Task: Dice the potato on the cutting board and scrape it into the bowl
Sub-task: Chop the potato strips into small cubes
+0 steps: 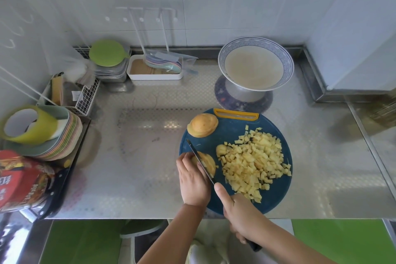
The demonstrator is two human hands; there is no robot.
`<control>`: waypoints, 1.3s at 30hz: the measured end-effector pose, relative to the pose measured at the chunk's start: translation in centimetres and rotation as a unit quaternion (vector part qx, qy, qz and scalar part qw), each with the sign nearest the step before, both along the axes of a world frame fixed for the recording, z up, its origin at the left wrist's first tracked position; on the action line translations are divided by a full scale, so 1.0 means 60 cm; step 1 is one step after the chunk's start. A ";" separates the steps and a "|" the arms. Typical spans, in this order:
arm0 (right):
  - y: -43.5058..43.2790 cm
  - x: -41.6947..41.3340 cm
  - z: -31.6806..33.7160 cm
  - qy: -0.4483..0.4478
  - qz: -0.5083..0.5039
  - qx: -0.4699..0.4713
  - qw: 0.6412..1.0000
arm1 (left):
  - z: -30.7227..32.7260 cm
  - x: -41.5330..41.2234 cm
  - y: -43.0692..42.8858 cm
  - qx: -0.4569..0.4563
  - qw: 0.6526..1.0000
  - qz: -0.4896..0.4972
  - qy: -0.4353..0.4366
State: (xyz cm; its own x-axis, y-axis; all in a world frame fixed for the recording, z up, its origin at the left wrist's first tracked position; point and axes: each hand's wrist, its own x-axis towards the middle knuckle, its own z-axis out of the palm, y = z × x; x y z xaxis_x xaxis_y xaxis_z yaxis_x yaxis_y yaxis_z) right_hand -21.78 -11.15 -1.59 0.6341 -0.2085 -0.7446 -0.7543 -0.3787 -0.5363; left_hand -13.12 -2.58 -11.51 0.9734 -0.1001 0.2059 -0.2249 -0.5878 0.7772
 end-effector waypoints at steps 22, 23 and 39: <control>0.002 0.020 -0.006 0.002 0.032 -0.023 0.999 | 0.005 0.000 -0.001 0.011 1.000 0.001 0.006; -0.001 0.027 -0.004 -0.007 0.030 -0.005 1.000 | 0.008 -0.002 -0.001 0.008 1.000 -0.001 0.004; -0.004 0.068 -0.055 -0.045 0.036 -0.071 0.996 | 0.019 -0.002 -0.007 -0.013 1.000 0.025 0.002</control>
State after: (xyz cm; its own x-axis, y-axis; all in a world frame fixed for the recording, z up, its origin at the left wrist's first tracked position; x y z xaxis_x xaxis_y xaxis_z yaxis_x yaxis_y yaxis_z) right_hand -17.71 -11.40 -4.87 0.7137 -0.2595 -0.6506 -0.6742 -0.5065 -0.5375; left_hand -13.25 -3.00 -10.38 0.9779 -0.0461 0.2039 -0.1926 -0.5773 0.7935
